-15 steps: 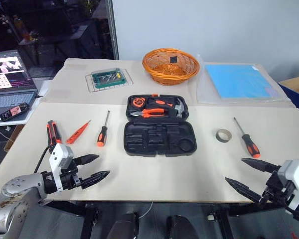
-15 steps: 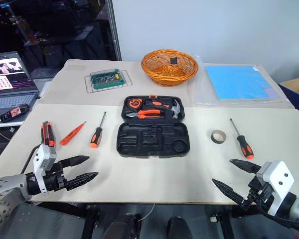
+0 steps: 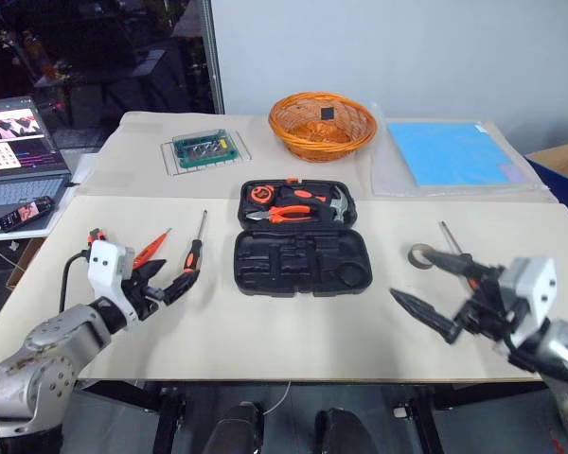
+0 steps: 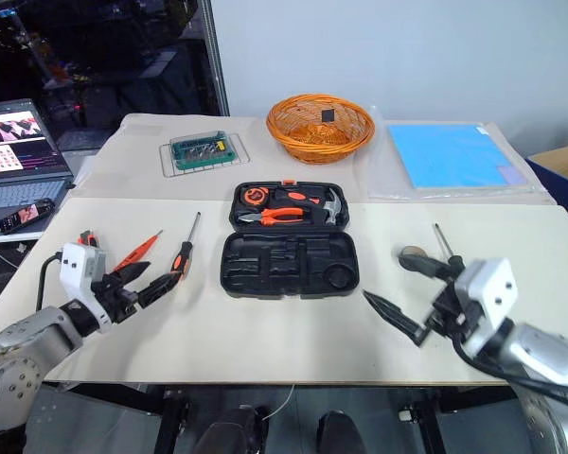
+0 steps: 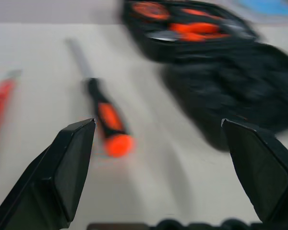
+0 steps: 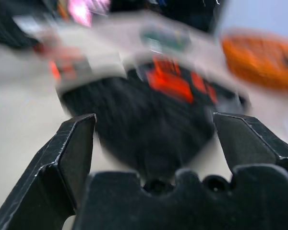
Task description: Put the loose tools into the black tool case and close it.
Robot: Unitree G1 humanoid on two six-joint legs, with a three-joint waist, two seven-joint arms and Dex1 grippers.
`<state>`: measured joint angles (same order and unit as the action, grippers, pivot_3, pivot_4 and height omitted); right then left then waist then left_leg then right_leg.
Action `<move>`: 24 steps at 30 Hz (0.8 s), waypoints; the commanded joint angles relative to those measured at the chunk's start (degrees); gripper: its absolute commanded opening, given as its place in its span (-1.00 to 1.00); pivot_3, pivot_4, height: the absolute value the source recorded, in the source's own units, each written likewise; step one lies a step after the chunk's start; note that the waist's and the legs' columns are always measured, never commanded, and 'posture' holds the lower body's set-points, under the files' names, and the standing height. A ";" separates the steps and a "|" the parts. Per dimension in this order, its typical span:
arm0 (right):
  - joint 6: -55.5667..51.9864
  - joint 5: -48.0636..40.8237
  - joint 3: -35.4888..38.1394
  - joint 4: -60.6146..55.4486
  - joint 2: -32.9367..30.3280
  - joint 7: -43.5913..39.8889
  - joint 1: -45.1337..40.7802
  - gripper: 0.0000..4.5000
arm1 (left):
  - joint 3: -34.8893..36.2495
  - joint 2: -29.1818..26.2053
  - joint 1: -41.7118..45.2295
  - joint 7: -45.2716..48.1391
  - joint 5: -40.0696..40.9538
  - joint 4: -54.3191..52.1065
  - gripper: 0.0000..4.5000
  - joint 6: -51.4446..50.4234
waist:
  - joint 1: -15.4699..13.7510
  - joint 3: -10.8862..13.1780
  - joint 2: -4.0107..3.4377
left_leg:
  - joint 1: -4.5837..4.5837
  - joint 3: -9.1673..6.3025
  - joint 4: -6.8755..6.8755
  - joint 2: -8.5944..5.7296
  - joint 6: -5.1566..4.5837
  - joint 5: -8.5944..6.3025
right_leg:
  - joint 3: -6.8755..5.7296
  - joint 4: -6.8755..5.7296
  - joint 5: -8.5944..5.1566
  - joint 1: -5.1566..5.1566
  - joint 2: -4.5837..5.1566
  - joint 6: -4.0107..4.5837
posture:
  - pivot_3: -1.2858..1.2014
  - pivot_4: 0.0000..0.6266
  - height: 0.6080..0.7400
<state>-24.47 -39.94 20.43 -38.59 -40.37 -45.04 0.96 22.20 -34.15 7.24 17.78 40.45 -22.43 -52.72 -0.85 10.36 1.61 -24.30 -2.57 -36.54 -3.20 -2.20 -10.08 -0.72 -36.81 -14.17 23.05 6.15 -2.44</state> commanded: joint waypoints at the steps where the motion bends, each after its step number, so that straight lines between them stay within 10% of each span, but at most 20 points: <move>1: -3.98 -5.39 -4.16 -1.76 -3.32 -2.11 -6.78 0.98 | 4.31 -2.96 6.14 -6.43 -0.82 4.86 1.00 -7.44 | -0.06 0.02 0.06 | 0.00 0.00 0.00 -0.01 -0.03 0.02 | -0.02 -0.02 0.00 0.00 -0.09 0.00 | 0.03 -0.52 1.00; 8: -5.40 -6.75 -10.05 -1.04 -4.38 -4.30 -14.34 0.98 | -0.19 -10.49 11.44 0.83 -4.35 12.69 1.00 -5.73 | 0.01 0.07 0.20 | -0.07 0.05 0.00 -0.17 -0.28 0.14 | 0.06 0.02 0.28 0.13 -0.11 0.43 | 0.03 -0.52 1.00; 24: -3.53 -2.69 -1.04 -3.68 -8.15 -5.81 0.04 0.98 | -9.11 5.60 22.20 -12.44 -8.63 12.58 1.00 -20.45 | -1.35 0.07 0.32 | -0.13 0.10 -0.13 -0.23 0.02 -0.06 | 0.09 0.05 0.47 0.03 0.02 0.26 | 0.03 -0.52 1.00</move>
<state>-29.67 -43.05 16.12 -40.66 -47.82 -50.33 0.37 13.31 -28.17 28.00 7.65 34.60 -9.90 -73.36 -2.20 10.42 1.93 -24.44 -2.42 -36.67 -3.44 -2.19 -10.13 -0.58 -36.77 -13.70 23.12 6.16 -2.18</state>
